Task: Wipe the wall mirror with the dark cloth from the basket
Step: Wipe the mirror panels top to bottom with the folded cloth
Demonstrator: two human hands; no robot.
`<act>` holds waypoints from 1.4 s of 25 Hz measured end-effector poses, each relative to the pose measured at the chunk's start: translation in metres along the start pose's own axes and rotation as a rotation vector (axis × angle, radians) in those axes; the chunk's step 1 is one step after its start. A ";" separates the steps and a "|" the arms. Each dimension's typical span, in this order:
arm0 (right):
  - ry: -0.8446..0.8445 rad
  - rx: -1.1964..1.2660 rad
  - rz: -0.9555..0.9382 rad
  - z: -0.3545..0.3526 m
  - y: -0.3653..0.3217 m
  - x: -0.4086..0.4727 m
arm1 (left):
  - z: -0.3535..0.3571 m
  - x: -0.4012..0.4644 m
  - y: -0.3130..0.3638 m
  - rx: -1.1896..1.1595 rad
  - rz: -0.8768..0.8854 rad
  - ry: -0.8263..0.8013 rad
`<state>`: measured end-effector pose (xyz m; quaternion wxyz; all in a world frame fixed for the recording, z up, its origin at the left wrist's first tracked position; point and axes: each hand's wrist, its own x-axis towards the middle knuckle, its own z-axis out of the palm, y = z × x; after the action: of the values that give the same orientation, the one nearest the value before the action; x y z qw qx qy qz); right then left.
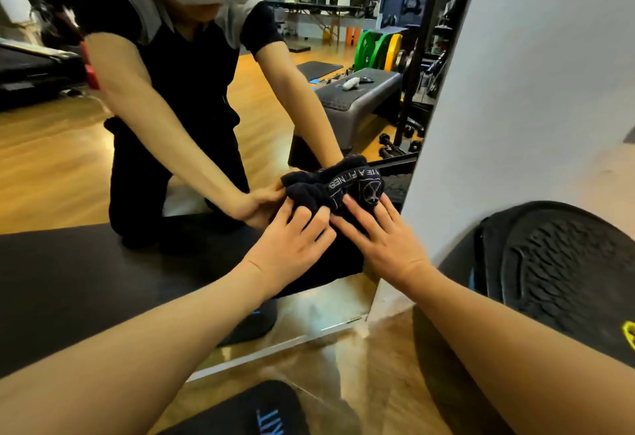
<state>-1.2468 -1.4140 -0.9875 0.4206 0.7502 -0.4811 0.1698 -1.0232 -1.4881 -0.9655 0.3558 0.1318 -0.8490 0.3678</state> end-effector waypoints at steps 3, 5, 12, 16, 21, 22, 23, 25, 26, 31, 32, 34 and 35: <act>-0.040 -0.005 0.020 0.001 0.029 -0.027 | 0.024 0.026 0.026 -0.026 0.017 0.004; -0.040 -0.010 0.045 0.005 0.042 -0.042 | 0.036 0.041 0.040 -0.044 0.026 -0.008; 0.057 -0.067 0.159 0.019 0.043 -0.060 | 0.057 0.054 0.067 -0.036 0.032 -0.011; 0.054 -0.034 0.215 0.029 0.029 -0.073 | 0.061 0.038 0.078 -0.008 0.037 -0.034; 0.021 -0.018 0.289 0.041 0.005 -0.087 | 0.070 0.017 0.095 0.000 0.077 -0.077; 0.026 -0.032 0.311 0.043 0.002 -0.087 | 0.071 0.015 0.096 -0.001 0.083 -0.065; 0.041 -0.046 0.326 0.043 0.000 -0.084 | 0.072 0.014 0.096 -0.001 0.086 -0.045; 0.046 -0.063 0.336 0.045 -0.007 -0.080 | 0.073 0.012 0.092 -0.008 0.094 -0.020; 0.039 -0.065 0.332 0.047 -0.011 -0.079 | 0.072 0.010 0.090 -0.021 0.100 -0.025; -0.001 -0.046 0.413 0.049 -0.029 -0.072 | 0.058 -0.003 0.086 -0.052 0.086 -0.071; -0.010 -0.043 0.403 0.049 -0.033 -0.070 | 0.055 -0.008 0.082 -0.060 0.083 -0.075; -0.030 -0.016 0.379 0.048 -0.048 -0.061 | 0.048 -0.025 0.073 -0.069 0.083 -0.087; -0.033 -0.003 0.373 0.049 -0.057 -0.056 | 0.044 -0.036 0.068 -0.066 0.086 -0.102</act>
<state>-1.2315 -1.4100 -1.0798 0.3750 0.6500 -0.6189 0.2320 -1.0530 -1.4735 -1.0473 0.3001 0.1017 -0.8826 0.3474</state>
